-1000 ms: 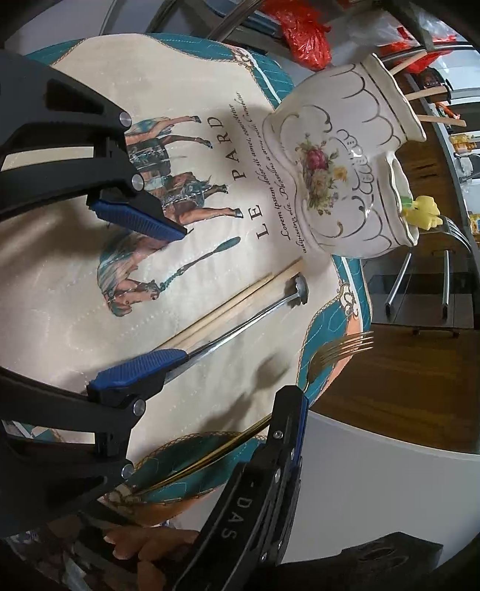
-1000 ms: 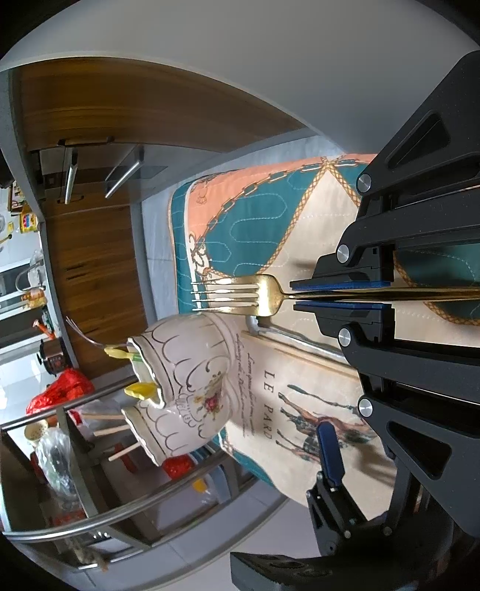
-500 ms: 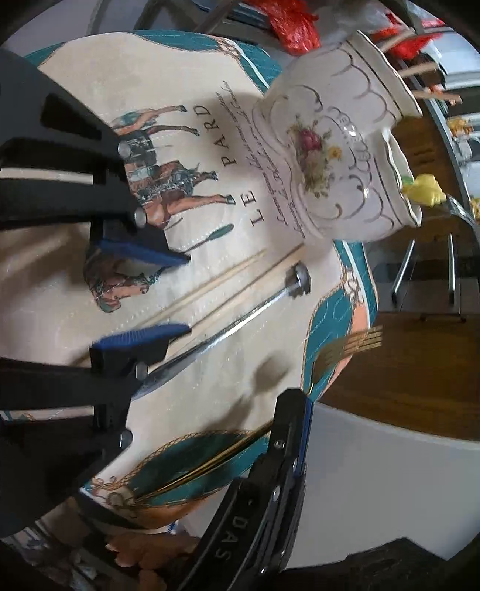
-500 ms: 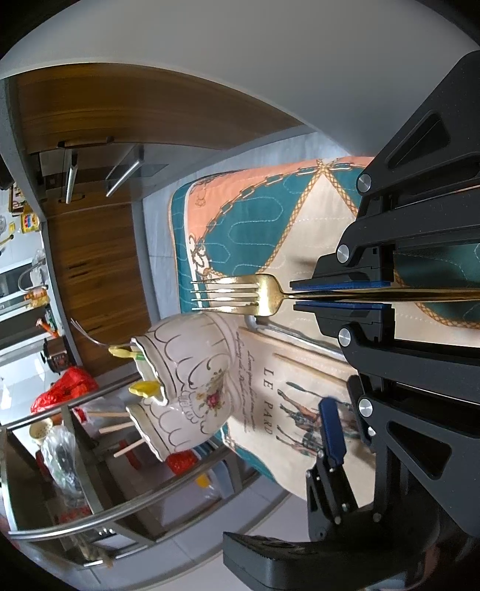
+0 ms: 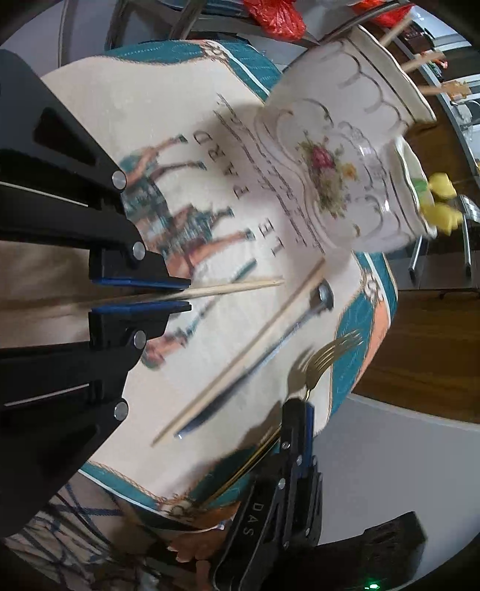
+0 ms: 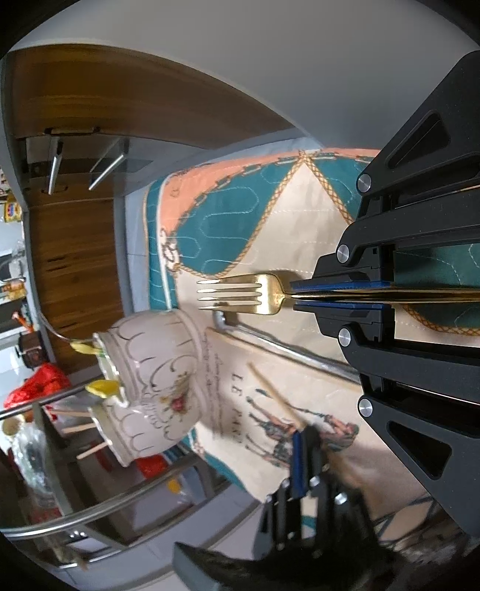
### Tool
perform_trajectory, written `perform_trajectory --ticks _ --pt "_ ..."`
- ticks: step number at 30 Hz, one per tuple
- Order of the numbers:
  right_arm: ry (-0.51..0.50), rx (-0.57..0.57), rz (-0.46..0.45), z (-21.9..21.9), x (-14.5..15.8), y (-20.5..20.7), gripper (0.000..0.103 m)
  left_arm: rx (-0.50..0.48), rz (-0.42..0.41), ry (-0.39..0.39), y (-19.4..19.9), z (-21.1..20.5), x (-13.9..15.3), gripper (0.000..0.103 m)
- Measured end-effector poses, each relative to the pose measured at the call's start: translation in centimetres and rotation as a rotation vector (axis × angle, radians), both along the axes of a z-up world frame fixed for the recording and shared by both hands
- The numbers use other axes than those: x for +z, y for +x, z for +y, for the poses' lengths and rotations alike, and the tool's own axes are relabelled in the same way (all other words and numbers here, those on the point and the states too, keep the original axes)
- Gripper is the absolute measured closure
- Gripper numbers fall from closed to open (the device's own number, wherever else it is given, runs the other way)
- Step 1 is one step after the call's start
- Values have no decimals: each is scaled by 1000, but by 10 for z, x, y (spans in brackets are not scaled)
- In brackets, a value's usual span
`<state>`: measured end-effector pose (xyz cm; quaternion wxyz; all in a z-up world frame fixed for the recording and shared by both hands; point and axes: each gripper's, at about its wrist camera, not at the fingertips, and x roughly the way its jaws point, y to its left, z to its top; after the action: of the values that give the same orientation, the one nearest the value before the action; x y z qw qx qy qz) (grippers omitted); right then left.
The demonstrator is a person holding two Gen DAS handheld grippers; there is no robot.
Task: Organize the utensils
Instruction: 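Lift and carry the gold fork and chopstick over the holders with both tools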
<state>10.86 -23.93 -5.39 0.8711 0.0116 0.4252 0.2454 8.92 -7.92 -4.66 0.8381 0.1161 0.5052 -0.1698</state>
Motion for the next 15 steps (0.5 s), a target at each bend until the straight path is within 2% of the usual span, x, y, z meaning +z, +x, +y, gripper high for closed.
perform_trajectory --ticks 6,8,11,15 --pt "-54 22 13 10 -5 -2 96 20 -8 -17 -8 13 -1 95" --pt "-77 35 20 11 -5 -2 96 25 -16 -33 -12 16 -1 90" --pt "-94 44 16 11 -4 -3 95 31 -50 -59 -20 17 -1 84" --pt "-103 43 2 13 -5 -2 95 50 -105 -71 -25 18 -2 82"
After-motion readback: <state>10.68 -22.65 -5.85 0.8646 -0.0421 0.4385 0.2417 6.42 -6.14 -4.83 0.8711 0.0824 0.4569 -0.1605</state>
